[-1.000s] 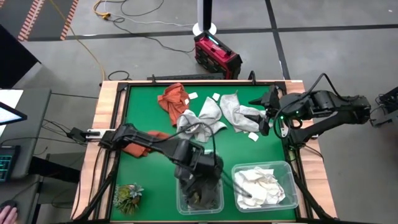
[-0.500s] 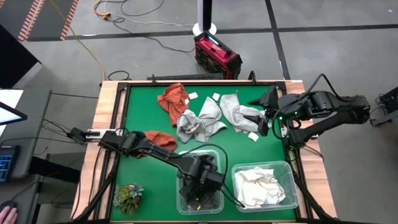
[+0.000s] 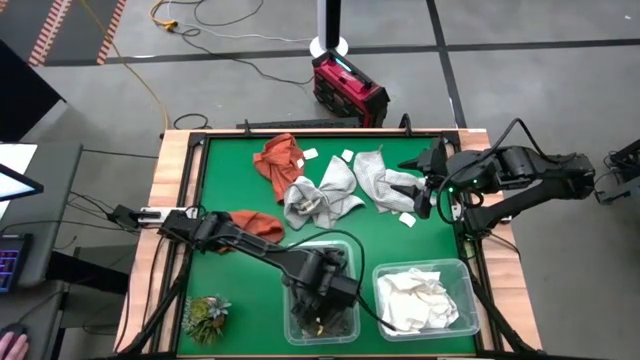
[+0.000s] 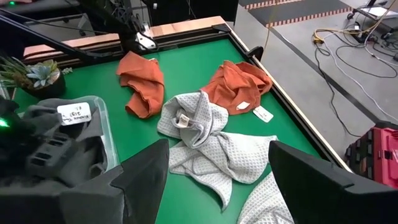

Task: Sort towels by color in basket
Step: Put the dark grey towel into the left transparent bin

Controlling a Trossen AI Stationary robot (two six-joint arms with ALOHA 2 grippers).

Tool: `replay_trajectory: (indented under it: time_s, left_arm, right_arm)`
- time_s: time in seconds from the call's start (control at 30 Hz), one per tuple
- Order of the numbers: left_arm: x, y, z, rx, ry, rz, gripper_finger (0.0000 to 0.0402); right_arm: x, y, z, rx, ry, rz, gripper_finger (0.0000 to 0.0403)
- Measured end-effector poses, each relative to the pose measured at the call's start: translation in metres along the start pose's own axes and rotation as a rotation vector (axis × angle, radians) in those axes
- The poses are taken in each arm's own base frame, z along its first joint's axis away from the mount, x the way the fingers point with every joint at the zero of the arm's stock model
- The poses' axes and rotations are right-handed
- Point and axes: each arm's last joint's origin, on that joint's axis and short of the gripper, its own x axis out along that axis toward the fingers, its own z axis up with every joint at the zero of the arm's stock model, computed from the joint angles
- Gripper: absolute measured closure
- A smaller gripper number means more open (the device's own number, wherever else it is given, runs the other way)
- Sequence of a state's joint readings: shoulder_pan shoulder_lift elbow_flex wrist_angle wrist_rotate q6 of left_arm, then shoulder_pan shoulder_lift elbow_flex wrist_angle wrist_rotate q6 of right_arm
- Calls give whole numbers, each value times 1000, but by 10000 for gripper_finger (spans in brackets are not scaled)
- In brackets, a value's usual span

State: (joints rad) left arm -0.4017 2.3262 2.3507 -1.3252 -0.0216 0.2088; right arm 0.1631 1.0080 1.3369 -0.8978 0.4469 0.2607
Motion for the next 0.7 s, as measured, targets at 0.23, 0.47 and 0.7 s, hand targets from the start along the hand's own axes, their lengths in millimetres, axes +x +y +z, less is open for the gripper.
replay_trajectory:
  time_s: [0.23,0.47,0.7]
  left_arm:
    - [-57,-4,-6,-34,-135,82,178]
    - [-85,-10,-25,-101,-65,79,176]
    - [-74,-14,-19,-74,-97,175,175]
  right_arm:
    - [0,0,0,2,-3,1,97]
    - [0,0,0,1,-1,1,97]
    - [0,0,0,1,-2,1,97]
